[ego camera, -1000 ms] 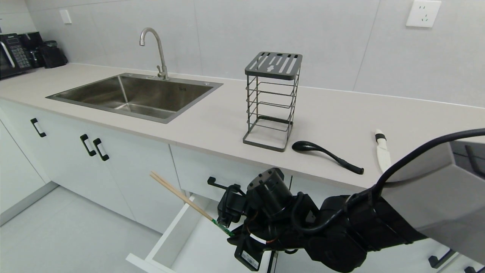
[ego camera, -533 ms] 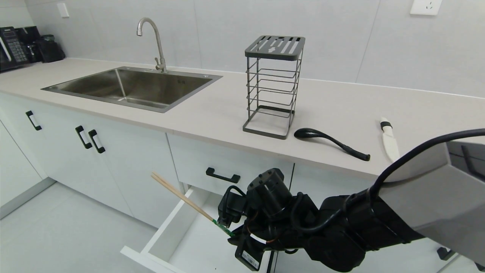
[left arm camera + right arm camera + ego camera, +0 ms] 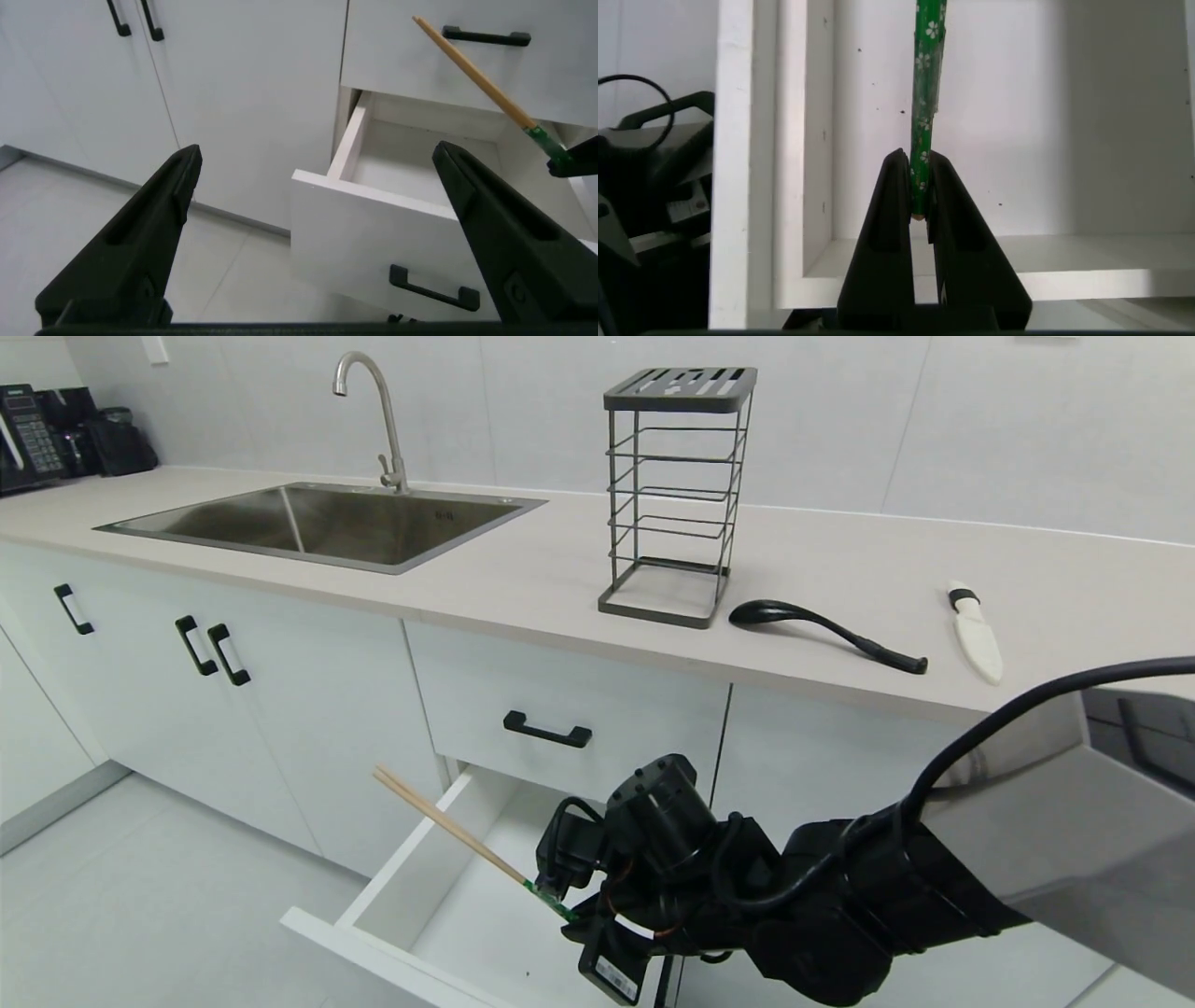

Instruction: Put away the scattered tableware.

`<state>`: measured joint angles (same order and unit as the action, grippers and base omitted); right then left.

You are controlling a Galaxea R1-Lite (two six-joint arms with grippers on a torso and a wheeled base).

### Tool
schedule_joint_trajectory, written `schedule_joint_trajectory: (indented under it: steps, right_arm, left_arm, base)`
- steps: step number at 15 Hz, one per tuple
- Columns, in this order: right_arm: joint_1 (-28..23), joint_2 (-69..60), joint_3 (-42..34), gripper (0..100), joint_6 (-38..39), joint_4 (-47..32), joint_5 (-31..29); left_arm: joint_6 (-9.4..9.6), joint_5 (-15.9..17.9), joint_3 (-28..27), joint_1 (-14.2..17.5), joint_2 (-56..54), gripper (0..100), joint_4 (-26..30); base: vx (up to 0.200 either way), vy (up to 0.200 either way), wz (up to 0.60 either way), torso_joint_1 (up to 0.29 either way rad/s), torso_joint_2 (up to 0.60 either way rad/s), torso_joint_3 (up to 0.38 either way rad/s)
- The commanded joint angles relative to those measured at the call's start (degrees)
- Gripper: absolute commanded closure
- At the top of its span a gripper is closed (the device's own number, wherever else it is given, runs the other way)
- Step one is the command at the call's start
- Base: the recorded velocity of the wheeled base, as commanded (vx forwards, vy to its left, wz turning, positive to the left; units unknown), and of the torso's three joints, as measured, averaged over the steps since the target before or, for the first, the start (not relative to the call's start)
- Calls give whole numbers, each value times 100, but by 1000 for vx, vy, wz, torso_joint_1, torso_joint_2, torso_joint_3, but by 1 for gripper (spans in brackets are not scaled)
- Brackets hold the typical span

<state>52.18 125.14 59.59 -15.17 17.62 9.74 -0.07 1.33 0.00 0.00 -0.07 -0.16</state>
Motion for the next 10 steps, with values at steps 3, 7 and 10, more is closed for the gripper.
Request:
schedule_joint_trajectory:
  steps: [3, 7, 10]
  right_arm:
    - [-50, 64, 0, 100, 5, -4, 2]
    - [-85, 81, 9, 100, -4, -4, -7]
    - [-102, 90, 150, 100, -4, -13, -7]
  left_arm:
    - [-1, -1, 0, 0, 7, 0, -2]
    - [-1, -1, 0, 0, 7, 0, -2]
    - [-1, -1, 0, 0, 7, 0, -2]
  base:
    - [0, 0, 0, -45, 137, 64]
    - [0, 0, 0, -138, 232, 69]
    - [0, 0, 0, -22, 157, 35]
